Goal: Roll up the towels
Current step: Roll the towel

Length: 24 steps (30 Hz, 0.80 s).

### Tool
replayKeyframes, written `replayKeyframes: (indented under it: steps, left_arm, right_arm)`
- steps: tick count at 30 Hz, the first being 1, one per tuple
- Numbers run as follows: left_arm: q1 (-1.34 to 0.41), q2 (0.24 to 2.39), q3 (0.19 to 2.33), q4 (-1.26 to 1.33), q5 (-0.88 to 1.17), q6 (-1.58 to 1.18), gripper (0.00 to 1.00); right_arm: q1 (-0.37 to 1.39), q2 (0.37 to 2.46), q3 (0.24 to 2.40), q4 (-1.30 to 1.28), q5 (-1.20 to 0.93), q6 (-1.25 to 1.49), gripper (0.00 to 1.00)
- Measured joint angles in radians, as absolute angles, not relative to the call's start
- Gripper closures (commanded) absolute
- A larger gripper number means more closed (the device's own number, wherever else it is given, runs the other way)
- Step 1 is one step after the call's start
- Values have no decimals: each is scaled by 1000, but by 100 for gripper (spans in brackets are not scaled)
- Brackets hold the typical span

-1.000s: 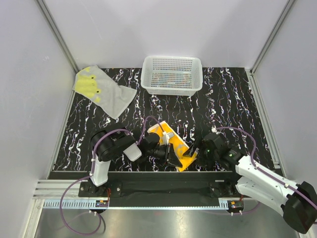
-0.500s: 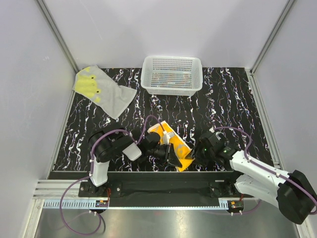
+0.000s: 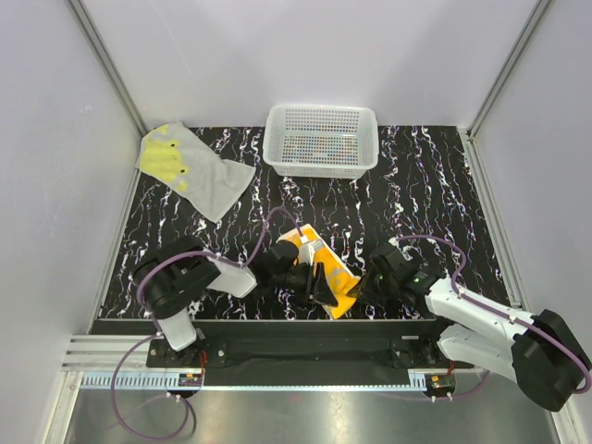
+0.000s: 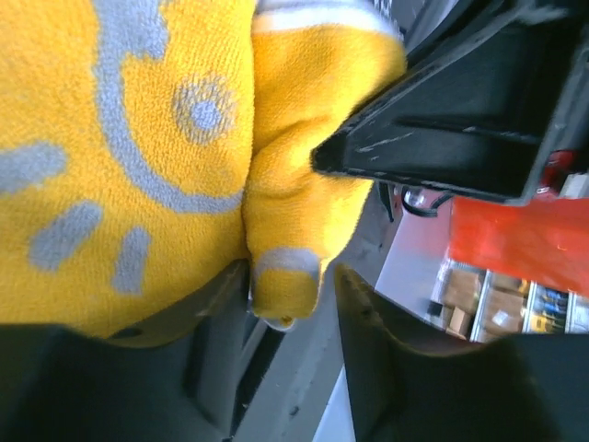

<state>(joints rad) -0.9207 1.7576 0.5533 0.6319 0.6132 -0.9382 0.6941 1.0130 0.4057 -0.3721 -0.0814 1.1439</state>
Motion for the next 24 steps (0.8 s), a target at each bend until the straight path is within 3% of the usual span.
replayKeyframes:
  steps: [6,10,14,18,24]
  left_arm:
    - [-921,1633,616,359,472,-782,36]
    - [-961,1551,641,183,296,-673,38]
    - [-1143,1449,693,36,25,-560,37]
    - [-1353,1353,705,6,-195,-451,40]
    - [-1481,1329,693,40,-336,-317,46]
  right_arm:
    - [694,1014,415,-389,-81,1140,90]
    - [694,1016,418,-395,-81,1137,89]
    - [694,1029,428,-405,-81,1131,89]
    - [694,1047,440,-410,-81,1123,89]
    - [694,1065,451,-413,-85,1118,89]
